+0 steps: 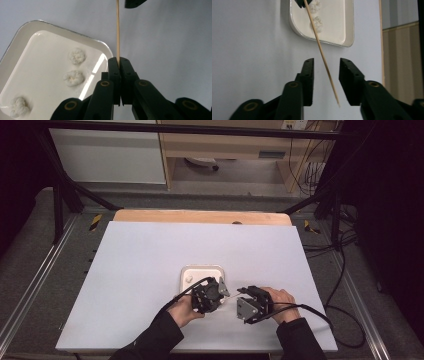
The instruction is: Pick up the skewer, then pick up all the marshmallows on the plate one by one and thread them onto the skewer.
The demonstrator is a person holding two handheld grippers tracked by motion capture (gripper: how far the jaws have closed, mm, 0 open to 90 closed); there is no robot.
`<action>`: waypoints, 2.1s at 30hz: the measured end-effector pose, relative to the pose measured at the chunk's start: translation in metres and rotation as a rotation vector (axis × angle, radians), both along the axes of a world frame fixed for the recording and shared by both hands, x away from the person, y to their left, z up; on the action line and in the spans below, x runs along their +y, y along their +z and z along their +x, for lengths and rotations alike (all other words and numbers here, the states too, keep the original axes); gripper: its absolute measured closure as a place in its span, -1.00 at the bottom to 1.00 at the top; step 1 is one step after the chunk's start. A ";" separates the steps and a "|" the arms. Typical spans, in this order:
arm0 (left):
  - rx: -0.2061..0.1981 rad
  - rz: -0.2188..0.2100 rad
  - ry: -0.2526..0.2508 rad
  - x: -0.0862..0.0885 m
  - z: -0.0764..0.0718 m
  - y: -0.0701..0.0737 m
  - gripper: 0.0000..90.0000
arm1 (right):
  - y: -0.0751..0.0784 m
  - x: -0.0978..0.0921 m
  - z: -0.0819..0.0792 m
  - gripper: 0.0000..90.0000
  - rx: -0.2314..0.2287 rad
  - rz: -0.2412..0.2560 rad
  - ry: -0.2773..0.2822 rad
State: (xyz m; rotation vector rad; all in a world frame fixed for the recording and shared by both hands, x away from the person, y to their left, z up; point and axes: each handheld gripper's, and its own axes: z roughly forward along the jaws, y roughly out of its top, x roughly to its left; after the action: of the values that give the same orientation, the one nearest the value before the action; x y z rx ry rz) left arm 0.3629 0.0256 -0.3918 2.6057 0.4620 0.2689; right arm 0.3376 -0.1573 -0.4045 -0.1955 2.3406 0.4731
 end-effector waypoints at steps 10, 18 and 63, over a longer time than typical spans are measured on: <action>-0.011 -0.027 0.034 0.017 0.003 0.001 0.97 | 0.002 -0.028 0.008 -0.25 0.201 0.279 -0.182; -0.030 -0.096 0.085 0.038 0.001 0.001 0.97 | -0.006 -0.050 0.019 -0.73 0.372 0.459 -0.362; -0.125 -0.426 0.330 0.160 -0.032 -0.024 0.97 | -0.009 -0.014 0.039 -0.94 0.642 0.778 -0.487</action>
State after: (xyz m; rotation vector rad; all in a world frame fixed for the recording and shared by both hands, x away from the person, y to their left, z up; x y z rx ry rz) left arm 0.3308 0.1859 -0.4160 2.0807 0.8087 0.3913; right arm 0.3769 -0.1708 -0.4133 0.9932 2.4550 1.2707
